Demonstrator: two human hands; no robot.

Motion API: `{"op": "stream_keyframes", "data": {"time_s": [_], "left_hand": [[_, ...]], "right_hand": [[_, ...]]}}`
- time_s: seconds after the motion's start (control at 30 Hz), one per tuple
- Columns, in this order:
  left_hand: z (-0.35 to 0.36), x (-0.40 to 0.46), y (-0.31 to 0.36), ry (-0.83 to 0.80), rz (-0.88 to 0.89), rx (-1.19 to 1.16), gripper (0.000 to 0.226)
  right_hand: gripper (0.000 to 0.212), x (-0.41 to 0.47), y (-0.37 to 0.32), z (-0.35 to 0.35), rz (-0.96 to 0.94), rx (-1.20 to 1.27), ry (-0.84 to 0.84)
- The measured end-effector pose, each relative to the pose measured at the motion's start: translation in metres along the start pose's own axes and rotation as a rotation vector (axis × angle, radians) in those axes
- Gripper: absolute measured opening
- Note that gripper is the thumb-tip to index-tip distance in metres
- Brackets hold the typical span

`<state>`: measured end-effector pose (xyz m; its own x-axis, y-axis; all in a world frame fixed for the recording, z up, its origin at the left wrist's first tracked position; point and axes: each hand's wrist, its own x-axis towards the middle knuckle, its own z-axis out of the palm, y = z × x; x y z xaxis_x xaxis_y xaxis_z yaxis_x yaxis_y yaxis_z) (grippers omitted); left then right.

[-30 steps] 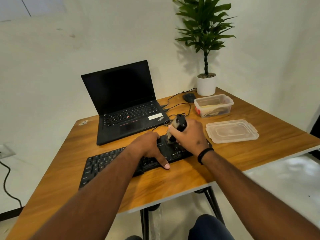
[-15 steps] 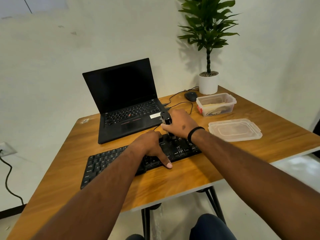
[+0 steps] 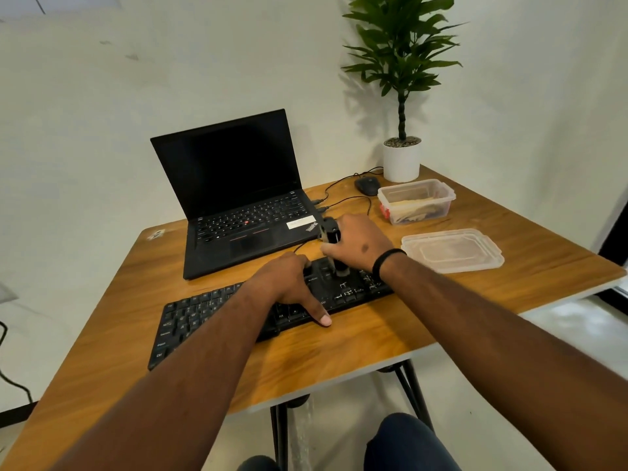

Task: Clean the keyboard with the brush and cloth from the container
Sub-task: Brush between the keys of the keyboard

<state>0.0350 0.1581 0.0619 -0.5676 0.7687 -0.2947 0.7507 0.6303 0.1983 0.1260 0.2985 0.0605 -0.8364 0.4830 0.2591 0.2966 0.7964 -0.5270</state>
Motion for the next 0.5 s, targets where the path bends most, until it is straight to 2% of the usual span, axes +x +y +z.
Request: {"op": "stream_keyframes", "data": {"time_s": [0.13, 0.27, 0.4, 0.5], "left_hand": [[0.003, -0.001, -0.001, 0.01, 0.005, -0.005, 0.133], [0.001, 0.001, -0.002, 0.003, 0.013, -0.001, 0.131], [0.002, -0.001, -0.001, 0.003, 0.019, 0.002, 0.131], [0.002, -0.001, -0.002, 0.011, 0.02, -0.002, 0.129]], "right_hand": [[0.029, 0.001, 0.003, -0.014, 0.025, 0.067, 0.149], [0.021, -0.007, 0.002, -0.012, 0.034, 0.014, 0.013], [0.026, -0.002, 0.005, -0.008, 0.073, 0.059, 0.124], [0.021, -0.003, 0.0, -0.017, 0.043, 0.104, 0.063]]}}
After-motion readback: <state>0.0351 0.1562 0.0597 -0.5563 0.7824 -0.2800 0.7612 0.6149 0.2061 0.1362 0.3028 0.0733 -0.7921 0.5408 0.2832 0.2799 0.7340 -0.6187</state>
